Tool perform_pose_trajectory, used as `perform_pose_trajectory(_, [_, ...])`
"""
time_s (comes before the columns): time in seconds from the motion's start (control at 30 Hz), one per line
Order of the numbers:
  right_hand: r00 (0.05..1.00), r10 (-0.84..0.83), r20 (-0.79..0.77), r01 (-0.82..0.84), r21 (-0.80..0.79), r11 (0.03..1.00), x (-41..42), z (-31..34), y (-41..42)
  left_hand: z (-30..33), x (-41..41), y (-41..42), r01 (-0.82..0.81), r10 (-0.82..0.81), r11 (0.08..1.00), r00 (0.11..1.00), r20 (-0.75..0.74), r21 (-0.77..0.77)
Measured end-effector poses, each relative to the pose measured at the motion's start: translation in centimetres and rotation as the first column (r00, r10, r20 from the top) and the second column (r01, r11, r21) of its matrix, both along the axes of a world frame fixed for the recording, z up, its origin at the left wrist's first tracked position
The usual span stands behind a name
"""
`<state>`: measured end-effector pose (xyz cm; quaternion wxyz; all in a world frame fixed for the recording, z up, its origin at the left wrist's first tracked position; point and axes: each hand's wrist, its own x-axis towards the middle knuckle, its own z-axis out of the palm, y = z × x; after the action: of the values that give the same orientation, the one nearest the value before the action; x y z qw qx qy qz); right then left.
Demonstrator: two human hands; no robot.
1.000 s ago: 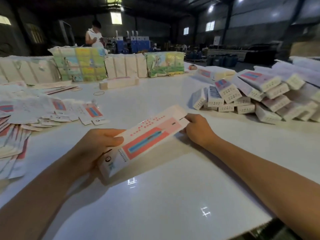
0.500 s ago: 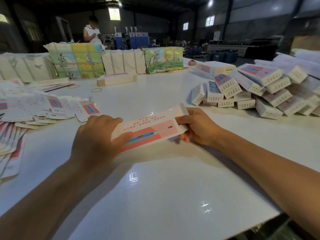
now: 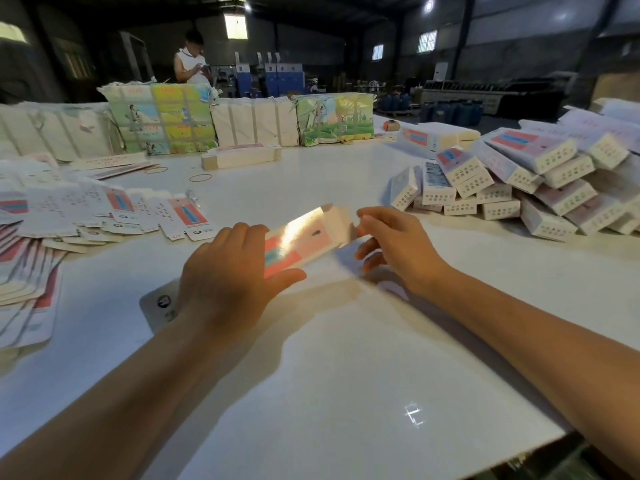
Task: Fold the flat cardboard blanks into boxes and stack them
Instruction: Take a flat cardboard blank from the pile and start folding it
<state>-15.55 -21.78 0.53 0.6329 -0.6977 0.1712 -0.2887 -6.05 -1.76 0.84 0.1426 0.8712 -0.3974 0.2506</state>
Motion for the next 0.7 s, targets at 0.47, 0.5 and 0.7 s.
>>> perform_pose_trajectory(0.47, [1.000, -0.023, 0.012, 0.026, -0.395, 0.918, -0.2, -0.4, 3.2, -0.3, -0.7, -0.6, -0.048, 0.049, 0.998, 0.999, -0.024, 0.038])
perform_pose_trajectory(0.5, [1.000, -0.013, -0.006, 0.010, -0.363, 0.932, -0.1, -0.4, 3.2, -0.3, -0.9, -0.7, -0.041, 0.042, 0.998, 0.999, -0.023, 0.043])
perform_pose_trajectory(0.7, [0.997, -0.067, -0.039, 0.035, -0.551, 0.834, -0.1, -0.6, 3.3, -0.3, -1.4, -0.6, -0.022, 0.023, 0.999, 1.000, -0.012, 0.047])
